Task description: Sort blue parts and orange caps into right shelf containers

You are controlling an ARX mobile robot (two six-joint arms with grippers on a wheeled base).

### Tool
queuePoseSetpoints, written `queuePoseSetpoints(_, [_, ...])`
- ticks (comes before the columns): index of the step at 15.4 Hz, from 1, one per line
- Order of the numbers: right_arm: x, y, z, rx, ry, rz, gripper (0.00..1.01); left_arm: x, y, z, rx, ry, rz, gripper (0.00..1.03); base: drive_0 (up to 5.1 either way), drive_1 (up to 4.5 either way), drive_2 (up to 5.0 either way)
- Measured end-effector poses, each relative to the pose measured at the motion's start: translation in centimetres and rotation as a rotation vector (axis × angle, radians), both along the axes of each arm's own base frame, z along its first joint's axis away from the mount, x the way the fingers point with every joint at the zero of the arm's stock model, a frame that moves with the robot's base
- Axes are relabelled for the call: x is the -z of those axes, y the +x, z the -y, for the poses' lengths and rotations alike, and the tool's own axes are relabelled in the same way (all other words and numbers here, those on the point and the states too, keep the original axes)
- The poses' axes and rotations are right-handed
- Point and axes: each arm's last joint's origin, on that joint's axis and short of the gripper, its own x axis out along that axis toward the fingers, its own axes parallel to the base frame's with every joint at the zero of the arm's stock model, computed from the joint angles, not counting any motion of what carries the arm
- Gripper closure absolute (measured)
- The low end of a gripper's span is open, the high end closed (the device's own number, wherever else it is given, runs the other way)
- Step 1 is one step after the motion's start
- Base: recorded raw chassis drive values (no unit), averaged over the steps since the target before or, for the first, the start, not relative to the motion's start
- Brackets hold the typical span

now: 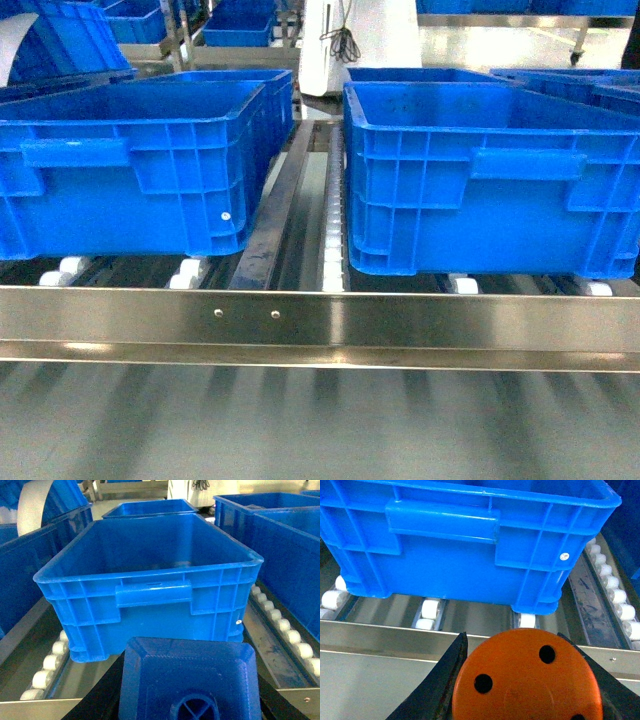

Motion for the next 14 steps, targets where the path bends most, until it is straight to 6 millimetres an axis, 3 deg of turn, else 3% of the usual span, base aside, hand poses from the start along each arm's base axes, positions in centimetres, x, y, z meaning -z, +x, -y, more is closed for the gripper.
queuePoseSetpoints(7, [-0.1,0.0,0.0,0.000,0.001,0.014,0.58,0.0,0.0,0.0,0.000,0.000,0.000,0.59,0.0,0.00,0.0])
queuePoseSetpoints(8, [-0.2,0.0,-0.1,0.001,0.022,0.157,0.58,0.0,0.0,0.0,0.000,0.000,0.000,0.59,0.0,0.00,0.0])
queuePoseSetpoints(10, [-2.8,0.4,-0.1,0.009,0.066,0.269,0.58,0.0,0.0,0.0,0.000,0.000,0.000,0.59,0.0,0.00,0.0])
queuePoseSetpoints(12, [-6.6,3.6,-0.3,0.017,0.083,0.397,0.58,0.0,0.0,0.0,0.000,0.000,0.000,0.59,0.0,0.00,0.0])
queuePoseSetpoints(14, [-7.5,9.7,-0.6,0.027,0.006,0.464,0.54,0.0,0.0,0.0,0.000,0.000,0.000,0.59,0.0,0.00,0.0])
